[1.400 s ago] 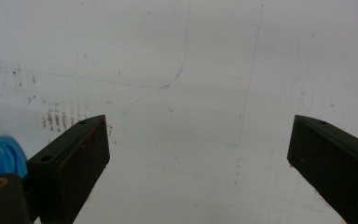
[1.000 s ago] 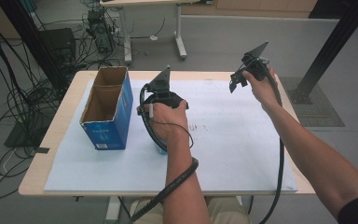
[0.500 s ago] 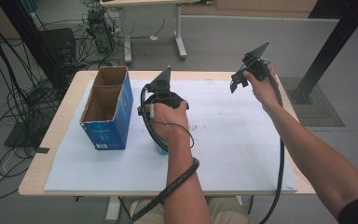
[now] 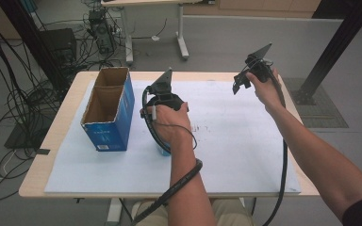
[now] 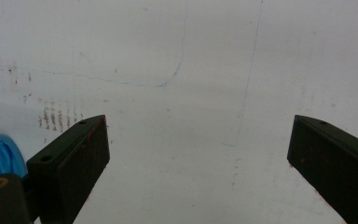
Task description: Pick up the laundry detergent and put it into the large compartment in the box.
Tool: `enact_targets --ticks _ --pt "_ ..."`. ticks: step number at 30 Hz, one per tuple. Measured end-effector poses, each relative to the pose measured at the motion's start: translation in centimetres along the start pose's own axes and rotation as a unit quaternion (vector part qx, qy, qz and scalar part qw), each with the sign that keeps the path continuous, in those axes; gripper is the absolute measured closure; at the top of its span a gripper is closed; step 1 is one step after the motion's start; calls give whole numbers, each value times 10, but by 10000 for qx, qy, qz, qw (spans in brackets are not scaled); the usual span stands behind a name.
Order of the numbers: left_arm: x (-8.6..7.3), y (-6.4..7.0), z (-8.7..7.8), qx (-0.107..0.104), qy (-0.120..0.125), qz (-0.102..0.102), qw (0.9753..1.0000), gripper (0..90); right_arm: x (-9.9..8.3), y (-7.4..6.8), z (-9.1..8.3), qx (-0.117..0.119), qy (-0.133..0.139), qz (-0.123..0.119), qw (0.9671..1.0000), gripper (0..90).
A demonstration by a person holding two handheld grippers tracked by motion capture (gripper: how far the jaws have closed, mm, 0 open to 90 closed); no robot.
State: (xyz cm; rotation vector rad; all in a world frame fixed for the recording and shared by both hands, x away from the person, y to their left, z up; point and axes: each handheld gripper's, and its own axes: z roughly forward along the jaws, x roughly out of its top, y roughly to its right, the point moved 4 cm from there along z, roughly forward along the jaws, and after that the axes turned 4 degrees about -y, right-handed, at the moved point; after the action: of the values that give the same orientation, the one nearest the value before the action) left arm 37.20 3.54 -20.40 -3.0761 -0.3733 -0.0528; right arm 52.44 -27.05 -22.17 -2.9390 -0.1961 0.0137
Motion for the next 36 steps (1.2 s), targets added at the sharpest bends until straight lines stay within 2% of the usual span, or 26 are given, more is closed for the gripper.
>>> enact_targets --ticks 5,6,36 --pt "-2 0 2 121 41 -112 9999 295 1 0 2 -1 -14 18 10000 55" --pt "-2 -3 1 83 33 -167 9998 356 1 -1 3 -8 -18 15 10000 55" --pt "0 -2 1 120 -6 -186 9998 362 1 -5 4 -28 9 -12 10000 55"
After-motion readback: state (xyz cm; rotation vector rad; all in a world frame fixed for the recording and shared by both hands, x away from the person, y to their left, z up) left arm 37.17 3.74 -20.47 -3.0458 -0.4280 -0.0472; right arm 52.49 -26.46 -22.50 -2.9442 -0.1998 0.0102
